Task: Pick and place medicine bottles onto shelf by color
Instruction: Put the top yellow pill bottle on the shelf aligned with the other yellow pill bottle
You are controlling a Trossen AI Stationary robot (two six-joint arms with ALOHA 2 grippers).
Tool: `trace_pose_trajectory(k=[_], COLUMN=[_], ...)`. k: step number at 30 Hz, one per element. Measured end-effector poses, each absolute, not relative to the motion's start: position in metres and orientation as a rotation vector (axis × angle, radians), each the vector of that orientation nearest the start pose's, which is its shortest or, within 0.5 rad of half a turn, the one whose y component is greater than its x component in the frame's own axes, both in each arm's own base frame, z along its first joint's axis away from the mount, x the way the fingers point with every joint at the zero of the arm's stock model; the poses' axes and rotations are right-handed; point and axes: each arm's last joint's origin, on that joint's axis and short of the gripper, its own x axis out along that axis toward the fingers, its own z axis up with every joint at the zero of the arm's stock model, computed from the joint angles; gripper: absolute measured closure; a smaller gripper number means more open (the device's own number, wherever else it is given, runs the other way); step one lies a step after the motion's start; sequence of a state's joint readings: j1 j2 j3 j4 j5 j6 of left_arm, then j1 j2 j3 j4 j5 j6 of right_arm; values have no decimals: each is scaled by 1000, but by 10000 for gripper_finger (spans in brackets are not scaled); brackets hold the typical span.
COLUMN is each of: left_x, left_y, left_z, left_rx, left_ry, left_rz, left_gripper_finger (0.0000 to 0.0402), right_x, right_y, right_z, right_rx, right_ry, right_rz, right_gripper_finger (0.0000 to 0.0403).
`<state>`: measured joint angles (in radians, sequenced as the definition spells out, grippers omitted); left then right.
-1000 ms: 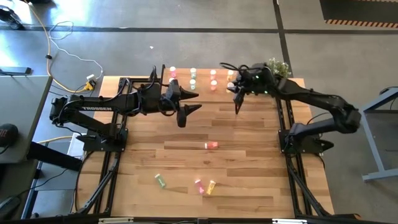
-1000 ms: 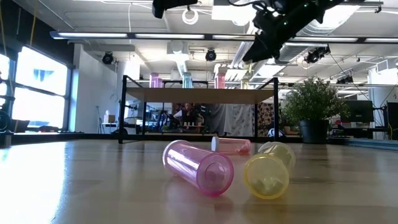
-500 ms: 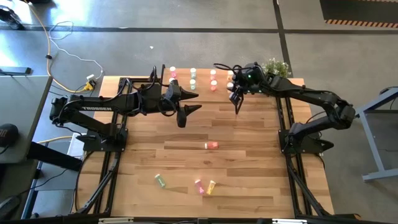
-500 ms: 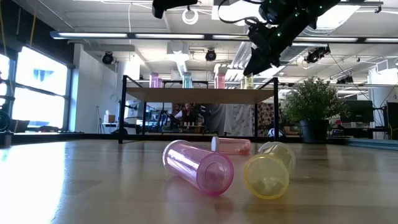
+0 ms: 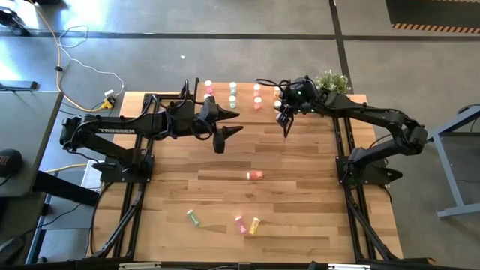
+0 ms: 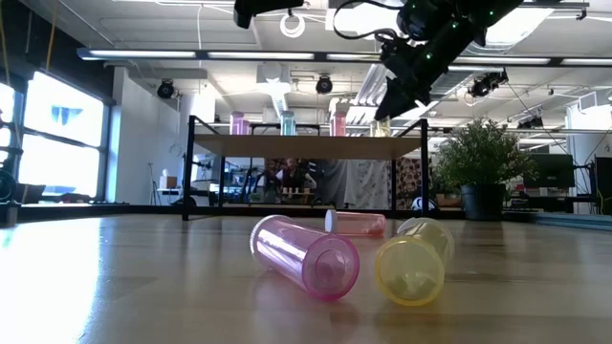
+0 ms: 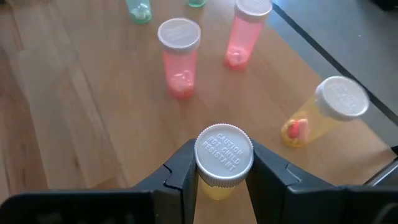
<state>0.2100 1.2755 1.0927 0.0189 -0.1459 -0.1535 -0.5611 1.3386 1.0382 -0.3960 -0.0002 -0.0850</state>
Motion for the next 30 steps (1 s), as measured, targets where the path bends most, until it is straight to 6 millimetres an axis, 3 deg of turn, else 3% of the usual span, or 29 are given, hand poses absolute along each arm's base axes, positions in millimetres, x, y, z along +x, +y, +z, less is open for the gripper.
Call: trace_pose_trajectory(k=[30], left_x=[283], left_y=[65], left_z=[355], left_rx=[-157], left_ry=[137], left_rz=[366], left_gripper_finger=[167], right_x=[241], right_y=[-154], right_z=[282], right_rx=[78], right_ry=[714], right_rz=[-465], right_gripper_finger=[304])
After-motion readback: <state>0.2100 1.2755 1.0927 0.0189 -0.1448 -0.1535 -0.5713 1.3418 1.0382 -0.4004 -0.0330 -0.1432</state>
